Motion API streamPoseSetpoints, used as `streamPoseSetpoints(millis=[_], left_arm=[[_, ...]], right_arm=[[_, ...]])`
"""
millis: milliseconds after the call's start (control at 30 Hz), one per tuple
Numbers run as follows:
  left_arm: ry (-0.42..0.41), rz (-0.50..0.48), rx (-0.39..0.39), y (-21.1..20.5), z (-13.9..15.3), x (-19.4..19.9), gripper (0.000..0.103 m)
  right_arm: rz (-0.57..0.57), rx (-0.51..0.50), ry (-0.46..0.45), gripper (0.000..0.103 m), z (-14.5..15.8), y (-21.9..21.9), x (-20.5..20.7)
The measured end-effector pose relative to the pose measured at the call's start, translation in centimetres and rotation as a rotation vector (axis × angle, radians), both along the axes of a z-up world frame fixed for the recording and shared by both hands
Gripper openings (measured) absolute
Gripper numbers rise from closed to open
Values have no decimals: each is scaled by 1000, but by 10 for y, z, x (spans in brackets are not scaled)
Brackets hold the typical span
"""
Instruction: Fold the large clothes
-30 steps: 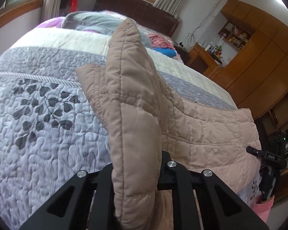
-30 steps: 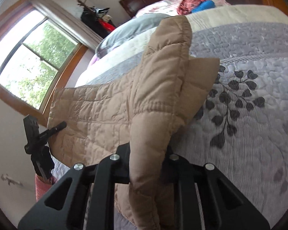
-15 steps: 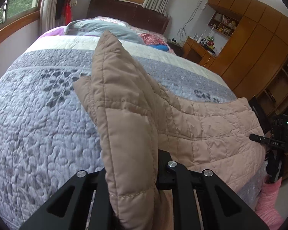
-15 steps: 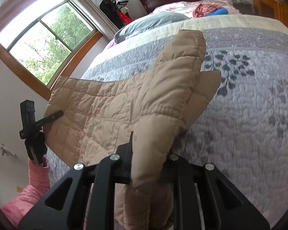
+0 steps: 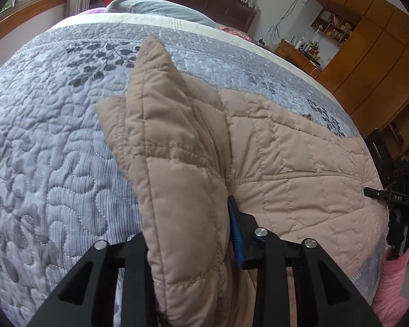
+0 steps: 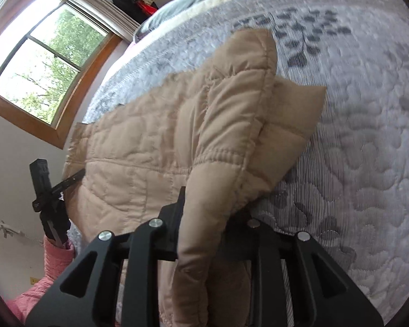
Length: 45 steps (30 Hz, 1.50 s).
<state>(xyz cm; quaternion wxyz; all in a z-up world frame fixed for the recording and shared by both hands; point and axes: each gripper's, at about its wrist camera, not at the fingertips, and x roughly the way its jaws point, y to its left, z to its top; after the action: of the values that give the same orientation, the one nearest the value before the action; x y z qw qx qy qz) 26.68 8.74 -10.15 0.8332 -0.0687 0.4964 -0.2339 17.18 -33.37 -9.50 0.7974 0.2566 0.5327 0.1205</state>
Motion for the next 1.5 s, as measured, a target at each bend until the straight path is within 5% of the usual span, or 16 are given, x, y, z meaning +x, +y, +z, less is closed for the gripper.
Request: streamPoseSetpoints(millis=[100, 233, 367, 467, 633, 967, 1167, 1500], left_arm=[[9, 10, -14, 2, -3, -2, 39], [10, 42, 26, 6, 12, -4, 49], [-39, 108, 61, 21, 42, -18, 51], [-155, 178, 154, 27, 73, -35, 51], [-237, 106, 188, -5, 103, -62, 51], [-200, 41, 353, -55, 45, -57, 51], [-195, 48, 345, -52, 31, -59, 52], [-208, 90, 343, -52, 29, -64, 52]], right_arm=[[-13, 30, 3, 27, -10, -1, 0], [-18, -17, -1, 45, 0, -3, -6], [-50, -132, -32, 45, 28, -8, -23], [-64, -225, -75, 45, 57, -5, -40], [32, -281, -146, 42, 90, 24, -54], [82, -318, -27, 36, 37, 43, -41], [65, -246, -1, 33, 2, 34, -38], [31, -277, -31, 34, 7, 40, -44]])
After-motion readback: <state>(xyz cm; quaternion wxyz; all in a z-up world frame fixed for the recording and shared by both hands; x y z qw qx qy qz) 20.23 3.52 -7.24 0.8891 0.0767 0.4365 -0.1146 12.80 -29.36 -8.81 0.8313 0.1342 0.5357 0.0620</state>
